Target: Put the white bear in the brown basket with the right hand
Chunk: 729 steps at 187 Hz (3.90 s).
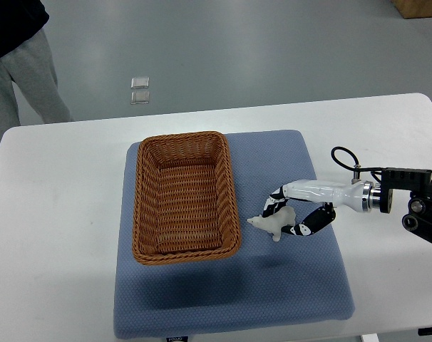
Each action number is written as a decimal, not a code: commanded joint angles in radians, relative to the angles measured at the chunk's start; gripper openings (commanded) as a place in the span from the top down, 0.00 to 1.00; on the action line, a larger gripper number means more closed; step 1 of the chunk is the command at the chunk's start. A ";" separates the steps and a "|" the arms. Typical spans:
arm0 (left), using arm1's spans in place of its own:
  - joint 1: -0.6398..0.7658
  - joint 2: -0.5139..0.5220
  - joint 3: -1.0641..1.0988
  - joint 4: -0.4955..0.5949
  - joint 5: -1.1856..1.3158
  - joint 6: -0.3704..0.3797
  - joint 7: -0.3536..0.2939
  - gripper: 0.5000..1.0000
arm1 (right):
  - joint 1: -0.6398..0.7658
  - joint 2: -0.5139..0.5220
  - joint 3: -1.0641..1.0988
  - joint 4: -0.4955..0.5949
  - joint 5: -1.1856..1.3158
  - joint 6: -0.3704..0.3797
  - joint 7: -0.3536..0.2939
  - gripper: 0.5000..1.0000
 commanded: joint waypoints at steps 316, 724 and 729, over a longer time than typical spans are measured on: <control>0.001 0.000 0.005 0.000 0.000 0.000 0.000 0.00 | 0.228 0.475 0.017 -0.201 -0.045 0.021 -0.058 0.82; 0.001 0.000 0.002 0.000 0.000 0.000 0.000 0.00 | 0.012 0.537 0.477 -0.519 1.200 -0.361 -0.007 0.17; 0.001 0.000 0.002 0.000 0.000 0.000 0.000 0.00 | 0.011 0.538 0.477 -0.520 1.210 -0.361 -0.007 0.17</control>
